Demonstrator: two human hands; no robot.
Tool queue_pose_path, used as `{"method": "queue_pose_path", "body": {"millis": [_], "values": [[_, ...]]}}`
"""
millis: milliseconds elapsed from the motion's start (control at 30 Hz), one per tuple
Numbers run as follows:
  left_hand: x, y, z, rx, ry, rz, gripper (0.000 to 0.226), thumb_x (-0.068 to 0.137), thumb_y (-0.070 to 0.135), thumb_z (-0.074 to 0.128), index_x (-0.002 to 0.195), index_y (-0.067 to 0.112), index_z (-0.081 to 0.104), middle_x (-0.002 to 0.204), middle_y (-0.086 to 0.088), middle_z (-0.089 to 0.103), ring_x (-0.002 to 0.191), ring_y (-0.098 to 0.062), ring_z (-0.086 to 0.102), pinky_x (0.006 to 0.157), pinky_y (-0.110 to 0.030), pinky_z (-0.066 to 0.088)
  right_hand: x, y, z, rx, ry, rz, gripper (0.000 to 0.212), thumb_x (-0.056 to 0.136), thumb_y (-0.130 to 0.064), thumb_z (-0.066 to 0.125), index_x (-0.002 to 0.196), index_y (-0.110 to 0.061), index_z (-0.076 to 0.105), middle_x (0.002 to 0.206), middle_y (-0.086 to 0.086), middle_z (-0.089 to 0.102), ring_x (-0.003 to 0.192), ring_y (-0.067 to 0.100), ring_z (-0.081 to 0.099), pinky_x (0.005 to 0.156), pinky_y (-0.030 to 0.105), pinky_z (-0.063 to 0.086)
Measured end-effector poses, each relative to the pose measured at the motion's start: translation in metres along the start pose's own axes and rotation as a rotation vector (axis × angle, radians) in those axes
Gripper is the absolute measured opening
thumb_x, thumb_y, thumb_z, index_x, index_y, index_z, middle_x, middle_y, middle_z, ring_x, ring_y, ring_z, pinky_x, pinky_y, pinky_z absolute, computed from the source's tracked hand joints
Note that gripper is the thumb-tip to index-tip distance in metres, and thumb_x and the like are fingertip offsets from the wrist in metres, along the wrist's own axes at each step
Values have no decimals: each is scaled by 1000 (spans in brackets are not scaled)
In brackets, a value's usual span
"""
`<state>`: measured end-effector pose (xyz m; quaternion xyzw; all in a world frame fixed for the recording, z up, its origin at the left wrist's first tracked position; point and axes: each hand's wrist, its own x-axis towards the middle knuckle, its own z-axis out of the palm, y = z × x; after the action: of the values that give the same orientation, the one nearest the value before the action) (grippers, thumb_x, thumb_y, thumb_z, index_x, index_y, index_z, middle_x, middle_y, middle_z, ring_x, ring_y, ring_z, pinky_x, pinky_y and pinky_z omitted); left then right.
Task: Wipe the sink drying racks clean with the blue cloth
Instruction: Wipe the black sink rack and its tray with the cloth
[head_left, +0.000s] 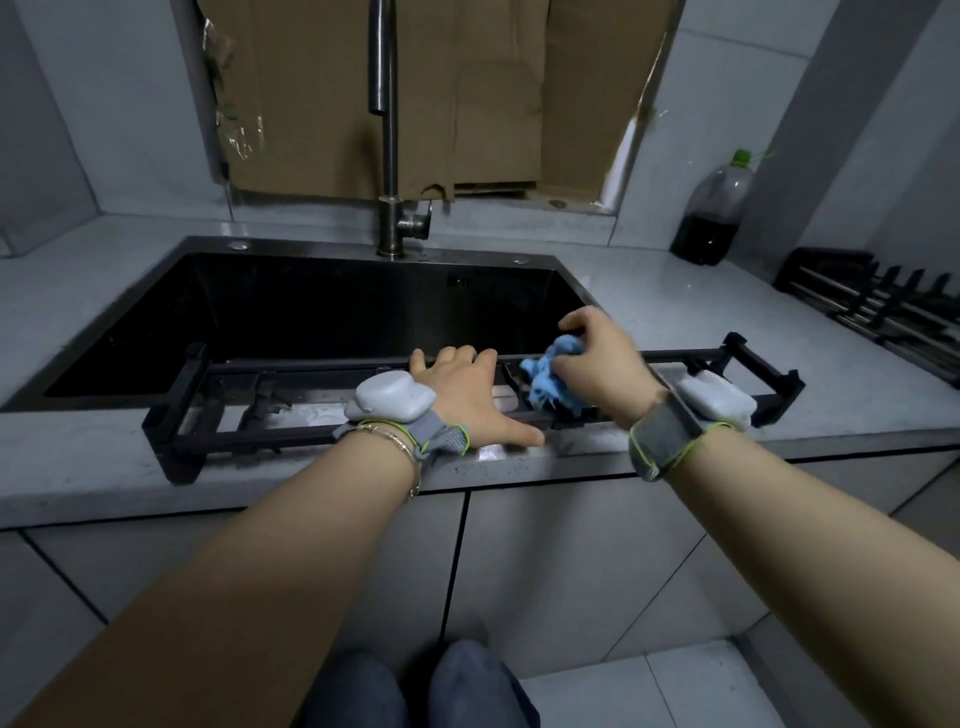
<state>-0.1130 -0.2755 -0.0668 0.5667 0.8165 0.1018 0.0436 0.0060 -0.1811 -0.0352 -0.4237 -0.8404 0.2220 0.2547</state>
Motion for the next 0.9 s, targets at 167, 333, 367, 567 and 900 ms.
{"method": "queue_pose_path", "body": {"millis": [167, 333, 367, 567, 900], "values": [[0, 0, -1, 1, -20, -8, 107, 64, 79, 57, 145, 18, 25, 146, -3, 33, 138, -23, 24, 113, -55, 3, 16, 9, -11, 47, 107, 40, 20, 80, -4, 56, 94, -13, 67, 91, 9, 66, 96, 27, 62, 79, 32, 49], [1, 1, -1, 5, -32, -14, 108, 65, 77, 58, 147, 18, 21, 148, -2, 30, 139, -22, 22, 114, -54, 3, 13, 9, 7, -224, -189, -166, 21, 86, -16, 60, 103, -9, 69, 109, 12, 55, 102, 26, 55, 78, 23, 36], [0, 1, -2, 5, -30, -14, 108, 65, 77, 58, 147, 18, 21, 148, -2, 30, 139, -22, 22, 114, -53, 3, 11, 11, 4, -210, -195, -182, 21, 86, -20, 62, 104, -11, 68, 109, 11, 53, 101, 24, 54, 78, 21, 35], [0, 1, 0, 8, -32, -17, 107, 66, 77, 58, 147, 18, 21, 146, -2, 32, 138, -21, 23, 114, -53, 2, 1, 18, 10, -306, -218, -288, 30, 90, -13, 51, 117, -18, 64, 108, 10, 47, 99, 30, 54, 84, 31, 40], [1, 1, -1, 11, -20, -17, 106, 65, 77, 59, 146, 18, 23, 146, -2, 32, 139, -21, 22, 114, -52, 2, 2, 9, 12, -344, -158, -350, 33, 85, -6, 53, 117, -12, 55, 116, 9, 53, 107, 28, 46, 89, 35, 38]]}}
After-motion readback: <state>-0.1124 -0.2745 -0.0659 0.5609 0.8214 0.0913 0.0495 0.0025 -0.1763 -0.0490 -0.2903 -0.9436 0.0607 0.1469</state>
